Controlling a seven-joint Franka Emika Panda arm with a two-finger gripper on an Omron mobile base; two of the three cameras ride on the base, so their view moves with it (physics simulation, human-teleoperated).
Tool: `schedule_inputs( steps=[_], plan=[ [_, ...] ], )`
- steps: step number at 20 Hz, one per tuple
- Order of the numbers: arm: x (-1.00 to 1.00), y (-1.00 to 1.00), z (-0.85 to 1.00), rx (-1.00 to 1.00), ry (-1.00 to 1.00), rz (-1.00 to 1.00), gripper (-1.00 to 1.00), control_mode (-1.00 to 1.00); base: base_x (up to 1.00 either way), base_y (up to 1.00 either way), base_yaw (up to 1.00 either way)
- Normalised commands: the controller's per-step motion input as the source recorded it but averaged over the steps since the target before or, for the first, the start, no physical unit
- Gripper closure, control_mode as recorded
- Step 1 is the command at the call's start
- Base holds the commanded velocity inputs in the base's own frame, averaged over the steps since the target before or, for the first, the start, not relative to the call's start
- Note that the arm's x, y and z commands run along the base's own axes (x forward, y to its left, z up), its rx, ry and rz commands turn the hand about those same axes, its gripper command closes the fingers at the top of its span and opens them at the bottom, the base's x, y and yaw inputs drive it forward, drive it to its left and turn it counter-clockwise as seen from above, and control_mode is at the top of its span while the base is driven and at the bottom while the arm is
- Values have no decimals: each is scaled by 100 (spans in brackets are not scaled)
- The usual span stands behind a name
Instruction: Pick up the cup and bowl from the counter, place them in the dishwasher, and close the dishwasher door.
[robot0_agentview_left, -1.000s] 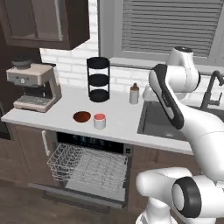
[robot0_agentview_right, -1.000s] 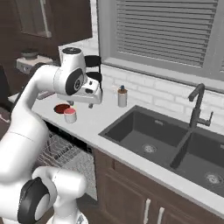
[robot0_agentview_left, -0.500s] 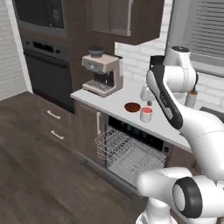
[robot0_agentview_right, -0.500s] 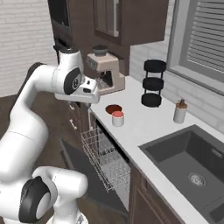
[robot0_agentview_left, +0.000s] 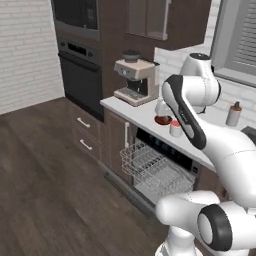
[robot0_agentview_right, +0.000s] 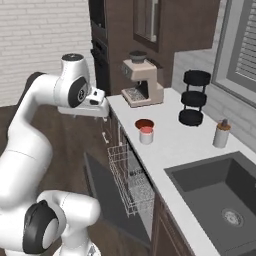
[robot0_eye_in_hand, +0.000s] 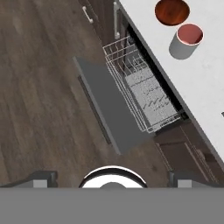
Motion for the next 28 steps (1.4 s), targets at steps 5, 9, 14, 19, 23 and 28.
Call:
schedule_inputs(
  steps=[5, 9, 14, 19, 23, 28],
  plan=[
    [0, 0, 0, 0, 0, 0, -100, 100, 1, -53, 14],
    [0, 0, 0, 0, 0, 0, -100, 100, 9, -48, 12],
    [0, 0, 0, 0, 0, 0, -100, 100, 1, -46, 9],
    [2, -66, -12, 3, 0, 9, -100, -100, 0, 0, 0],
    [34, -67, -22, 1, 0, 10, -100, -100, 0, 0, 0],
    [69, -32, -39, -3, 0, 10, -100, -100, 0, 0, 0]
  ],
)
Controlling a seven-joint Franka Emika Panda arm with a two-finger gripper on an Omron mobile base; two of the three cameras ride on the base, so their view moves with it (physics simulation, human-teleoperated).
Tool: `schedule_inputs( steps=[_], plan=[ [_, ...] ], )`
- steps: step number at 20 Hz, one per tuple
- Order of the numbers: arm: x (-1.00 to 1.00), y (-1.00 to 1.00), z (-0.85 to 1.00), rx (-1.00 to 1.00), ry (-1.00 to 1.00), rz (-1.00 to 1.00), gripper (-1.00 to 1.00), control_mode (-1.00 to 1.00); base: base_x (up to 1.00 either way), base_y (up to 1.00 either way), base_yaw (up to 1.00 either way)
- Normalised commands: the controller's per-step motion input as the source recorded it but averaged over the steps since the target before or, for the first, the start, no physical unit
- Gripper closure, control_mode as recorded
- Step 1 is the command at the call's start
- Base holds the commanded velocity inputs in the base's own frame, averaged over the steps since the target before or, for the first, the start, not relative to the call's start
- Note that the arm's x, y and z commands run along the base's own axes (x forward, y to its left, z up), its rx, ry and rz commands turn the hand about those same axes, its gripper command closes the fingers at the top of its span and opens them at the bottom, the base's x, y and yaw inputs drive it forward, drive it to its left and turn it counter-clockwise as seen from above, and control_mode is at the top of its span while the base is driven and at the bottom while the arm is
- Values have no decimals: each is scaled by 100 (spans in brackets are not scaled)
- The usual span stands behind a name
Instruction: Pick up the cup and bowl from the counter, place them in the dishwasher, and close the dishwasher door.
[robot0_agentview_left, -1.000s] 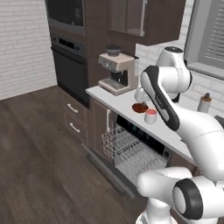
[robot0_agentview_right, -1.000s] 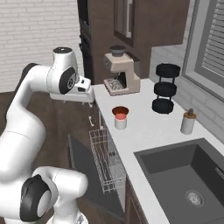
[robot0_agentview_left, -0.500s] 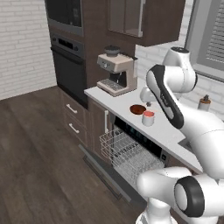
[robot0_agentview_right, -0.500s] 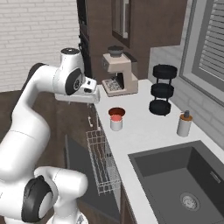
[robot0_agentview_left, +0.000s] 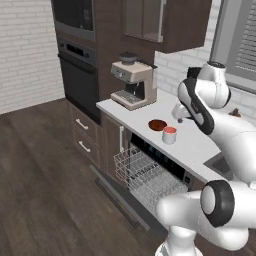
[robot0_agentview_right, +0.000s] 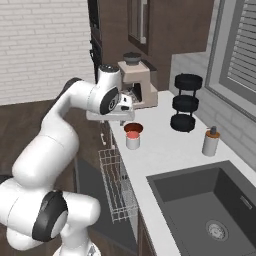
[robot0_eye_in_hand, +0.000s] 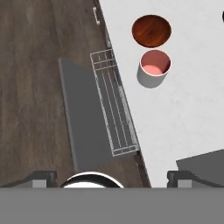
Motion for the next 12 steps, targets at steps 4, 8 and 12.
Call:
schedule_inputs(
  steps=[4, 8, 12],
  plan=[
    [73, -9, -57, -17, 0, 9, -100, -100, 0, 0, 0],
    [68, 0, -63, -23, 0, 7, -100, -100, 0, 0, 0],
    [53, 1, -51, -19, 0, 3, -100, -100, 0, 0, 0]
  ],
)
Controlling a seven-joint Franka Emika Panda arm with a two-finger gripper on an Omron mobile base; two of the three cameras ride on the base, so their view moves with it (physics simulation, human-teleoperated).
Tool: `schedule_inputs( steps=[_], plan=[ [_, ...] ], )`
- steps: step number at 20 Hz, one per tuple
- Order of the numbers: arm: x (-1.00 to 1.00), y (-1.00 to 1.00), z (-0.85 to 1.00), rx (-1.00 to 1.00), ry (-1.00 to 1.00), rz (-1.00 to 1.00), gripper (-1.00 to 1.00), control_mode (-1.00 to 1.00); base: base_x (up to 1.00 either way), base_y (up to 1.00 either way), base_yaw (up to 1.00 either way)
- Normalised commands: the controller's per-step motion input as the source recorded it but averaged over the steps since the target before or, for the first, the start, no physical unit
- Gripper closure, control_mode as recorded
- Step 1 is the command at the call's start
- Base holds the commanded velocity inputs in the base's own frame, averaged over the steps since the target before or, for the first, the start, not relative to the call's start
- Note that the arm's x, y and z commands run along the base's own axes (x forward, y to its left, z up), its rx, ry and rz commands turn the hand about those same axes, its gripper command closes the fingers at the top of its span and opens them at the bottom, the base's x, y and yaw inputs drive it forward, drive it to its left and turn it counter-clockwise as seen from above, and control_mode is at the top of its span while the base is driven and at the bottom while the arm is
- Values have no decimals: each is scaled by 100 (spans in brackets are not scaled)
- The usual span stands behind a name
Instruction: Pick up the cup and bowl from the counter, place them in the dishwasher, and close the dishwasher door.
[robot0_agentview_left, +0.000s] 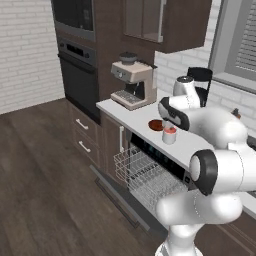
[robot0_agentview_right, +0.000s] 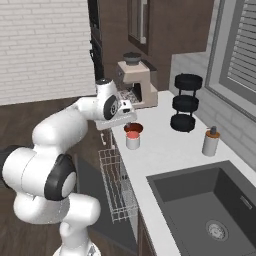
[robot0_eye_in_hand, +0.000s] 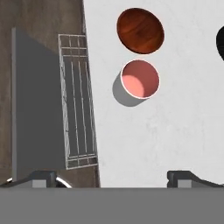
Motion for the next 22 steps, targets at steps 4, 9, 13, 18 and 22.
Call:
schedule_inputs(
  steps=[4, 9, 13, 18, 22],
  plan=[
    [47, 10, -50, -12, 0, 0, -100, -100, 0, 0, 0],
    [41, 11, -48, -2, 0, 0, -100, -100, 0, 0, 0],
    [47, 2, -43, 0, 0, 0, -100, -100, 0, 0, 0],
    [51, 0, -36, 0, 0, 0, -100, -100, 0, 0, 0],
    [46, -1, -31, 0, 0, 0, -100, -100, 0, 0, 0]
  ],
)
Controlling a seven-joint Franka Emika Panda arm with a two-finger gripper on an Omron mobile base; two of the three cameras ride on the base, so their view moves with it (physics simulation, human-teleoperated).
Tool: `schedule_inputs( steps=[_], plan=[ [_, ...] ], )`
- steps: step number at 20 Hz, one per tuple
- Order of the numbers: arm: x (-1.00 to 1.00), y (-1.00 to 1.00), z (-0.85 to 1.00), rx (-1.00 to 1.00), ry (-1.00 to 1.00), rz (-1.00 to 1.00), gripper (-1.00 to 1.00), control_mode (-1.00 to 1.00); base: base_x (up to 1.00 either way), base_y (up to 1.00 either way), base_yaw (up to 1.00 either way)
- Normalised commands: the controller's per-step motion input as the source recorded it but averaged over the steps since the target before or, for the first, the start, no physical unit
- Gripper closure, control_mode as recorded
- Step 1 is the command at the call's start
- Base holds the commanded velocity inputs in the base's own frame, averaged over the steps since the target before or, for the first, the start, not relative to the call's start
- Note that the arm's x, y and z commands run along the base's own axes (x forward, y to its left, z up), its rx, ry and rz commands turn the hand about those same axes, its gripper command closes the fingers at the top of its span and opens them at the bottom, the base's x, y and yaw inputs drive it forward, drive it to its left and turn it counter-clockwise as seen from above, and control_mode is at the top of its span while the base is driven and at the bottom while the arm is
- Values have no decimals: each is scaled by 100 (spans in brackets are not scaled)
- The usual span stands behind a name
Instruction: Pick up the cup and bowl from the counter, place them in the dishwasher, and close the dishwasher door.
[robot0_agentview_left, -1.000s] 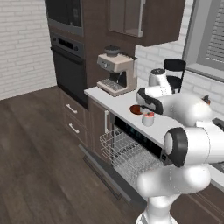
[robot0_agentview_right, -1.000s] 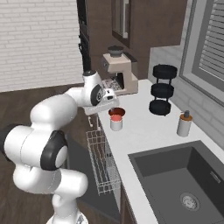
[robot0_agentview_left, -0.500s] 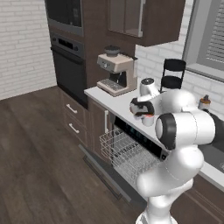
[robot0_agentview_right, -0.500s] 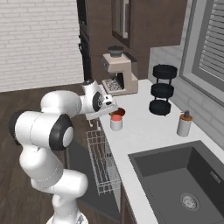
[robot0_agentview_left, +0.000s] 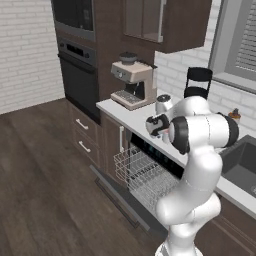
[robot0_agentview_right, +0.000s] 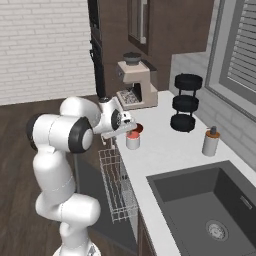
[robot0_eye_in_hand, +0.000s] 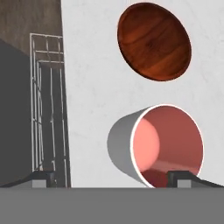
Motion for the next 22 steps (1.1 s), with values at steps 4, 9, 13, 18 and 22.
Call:
schedule_inputs(
  steps=[4, 9, 13, 18, 22],
  plan=[
    [36, -17, -22, 0, 0, 0, -100, -100, 0, 0, 0],
    [23, -19, -18, 0, 0, 0, -100, -100, 0, 0, 0],
    [7, -15, -19, 0, 0, 0, -100, -100, 0, 0, 0],
    [0, 1, -22, 0, 0, 0, 100, -100, 0, 0, 0],
    [-9, 17, -6, 0, 0, 0, 100, -100, 0, 0, 0]
  ],
)
